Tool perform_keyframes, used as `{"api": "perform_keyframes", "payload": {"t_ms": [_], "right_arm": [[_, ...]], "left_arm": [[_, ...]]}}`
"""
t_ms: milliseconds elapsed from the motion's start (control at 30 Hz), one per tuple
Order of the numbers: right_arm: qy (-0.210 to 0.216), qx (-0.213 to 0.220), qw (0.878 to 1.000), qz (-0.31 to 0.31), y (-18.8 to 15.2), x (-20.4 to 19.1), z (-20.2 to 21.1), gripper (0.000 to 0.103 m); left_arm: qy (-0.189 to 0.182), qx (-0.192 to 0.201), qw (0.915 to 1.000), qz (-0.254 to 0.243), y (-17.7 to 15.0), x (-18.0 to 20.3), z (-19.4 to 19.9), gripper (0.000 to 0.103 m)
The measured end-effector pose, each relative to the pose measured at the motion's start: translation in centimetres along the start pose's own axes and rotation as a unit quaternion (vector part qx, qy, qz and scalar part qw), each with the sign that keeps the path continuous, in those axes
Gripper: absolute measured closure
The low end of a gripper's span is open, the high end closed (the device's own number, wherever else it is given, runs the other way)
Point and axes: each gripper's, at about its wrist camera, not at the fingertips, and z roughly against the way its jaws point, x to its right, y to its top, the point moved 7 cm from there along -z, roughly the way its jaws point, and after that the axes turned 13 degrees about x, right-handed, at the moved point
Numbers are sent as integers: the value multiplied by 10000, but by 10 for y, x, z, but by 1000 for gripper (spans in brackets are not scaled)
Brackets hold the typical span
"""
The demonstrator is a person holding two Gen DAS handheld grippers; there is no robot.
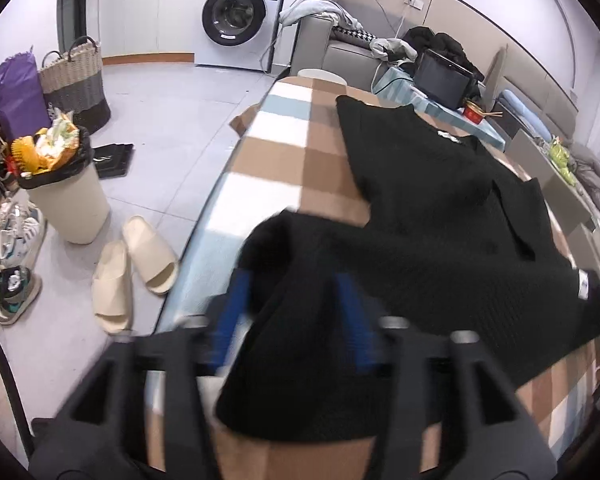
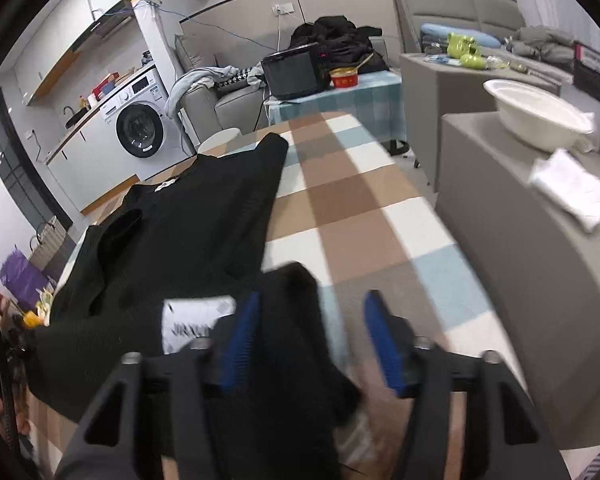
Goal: Fold small clothes
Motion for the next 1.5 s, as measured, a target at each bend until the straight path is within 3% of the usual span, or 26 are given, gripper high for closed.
{"api": "perform_keyframes", "payload": {"t_ms": [133,233,367,433,500,600,800,1067,1133,1267,1300,1500], "right_arm": [[594,-377,9975,1,-12,0,-10,39],[1025,-567,9931,69,-18,-15,-24,39],[1104,-772,9902,382,-23,-37,-39,39],[1012,-773,9898,643,-24,-45,-42,40],[984,-754,9893,767,-25,-53,-44,55],[943,-748,9877,999,-29,-60,-46,68],[1022,-758,9857,1103,-35,-62,-39,73],[1111,-802,9848,1071,-45,-57,-20,73],[1121,-787,9857,980,-44,-54,-17,72],[1225,-692,9864,854,-37,-53,-6,56],[1236,-640,9861,906,-35,-53,-3,52],[1122,-679,9887,729,-31,-46,-14,49]], "left_arm": [[112,-102,9998,130,-7,-14,-9,36],[-32,-264,9994,213,-9,-9,-25,36],[-198,-258,9995,31,-5,9,-34,36],[-237,-258,9994,-63,-4,16,-38,42],[-442,-277,9986,-105,-4,23,-40,63],[-479,-243,9981,-302,-6,31,-39,71],[-626,-320,9970,-334,-21,29,-22,77],[-566,-372,9964,-504,-41,26,8,78],[-536,-332,9977,-251,-38,17,14,75],[-787,-6,9964,302,-23,2,33,29],[-802,66,9962,343,-19,1,36,24],[-637,-146,9977,156,-6,6,10,23]]}}
